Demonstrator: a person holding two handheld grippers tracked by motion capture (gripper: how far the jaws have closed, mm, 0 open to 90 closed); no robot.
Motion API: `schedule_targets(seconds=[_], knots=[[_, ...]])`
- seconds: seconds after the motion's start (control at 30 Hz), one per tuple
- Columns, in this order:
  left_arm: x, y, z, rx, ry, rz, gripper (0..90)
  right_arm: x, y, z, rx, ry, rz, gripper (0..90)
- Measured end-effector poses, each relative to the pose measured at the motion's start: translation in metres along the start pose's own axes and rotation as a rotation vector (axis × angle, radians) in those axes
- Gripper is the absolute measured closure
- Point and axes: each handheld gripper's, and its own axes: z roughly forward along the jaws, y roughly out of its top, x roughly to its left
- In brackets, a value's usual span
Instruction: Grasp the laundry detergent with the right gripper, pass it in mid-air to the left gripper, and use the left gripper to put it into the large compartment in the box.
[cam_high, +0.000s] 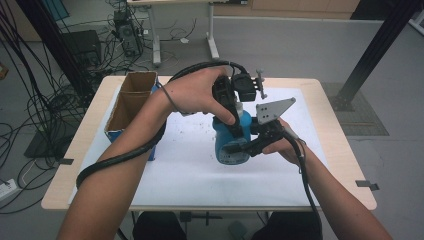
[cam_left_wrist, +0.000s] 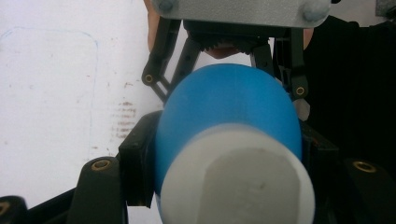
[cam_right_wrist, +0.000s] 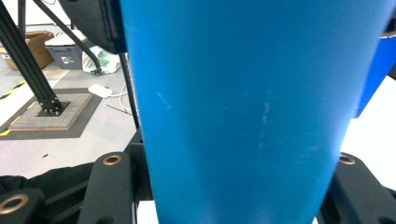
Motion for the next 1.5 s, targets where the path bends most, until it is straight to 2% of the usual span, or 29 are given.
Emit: schedule_targets(seconds=[0.23,0.4,0.47,0.7,0.83,0.97,1.03,1.2,1.3,1.5], knots=[[0.001,0.001,-0.001,-0.003,0.001,-0.005,37.5,-0.001,-0.001,0.000,-0.020,-0.002,-0.004,43.4],[0.003,0.002,0.001,0.004,-0.001,-0.012,37.6,-0.001,-0.003,0.001,-0.015,-0.006,-0.017,41.7],[0.003,0.001,0.001,0.008,-0.005,-0.013,37.6,-0.001,-0.003,0.001,-0.019,-0.014,-0.012,37.9],[0.004,-0.001,0.002,0.022,0.006,-0.020,37.6,-0.004,-0.005,-0.003,-0.018,0.008,0.029,23.9],[0.005,-0.002,0.002,0.019,0.007,-0.028,37.6,-0.004,-0.006,-0.004,-0.024,-0.002,0.050,11.7],[0.005,-0.002,0.001,0.018,0.011,-0.031,37.6,-0.003,-0.005,-0.004,-0.020,-0.009,0.050,3.5],[0.005,-0.002,0.000,0.017,0.013,-0.033,37.6,-0.003,-0.005,-0.004,-0.017,0.000,0.047,2.8],[0.004,-0.002,-0.001,0.015,0.017,-0.036,37.6,-0.002,-0.003,-0.004,0.040,0.005,0.045,1.9],[0.004,-0.004,-0.001,0.016,0.018,-0.040,37.6,-0.001,-0.002,-0.007,0.053,0.005,0.047,2.0],[0.005,-0.007,-0.003,0.025,0.032,-0.048,37.6,-0.002,-0.001,-0.017,0.103,-0.015,0.061,2.0]])
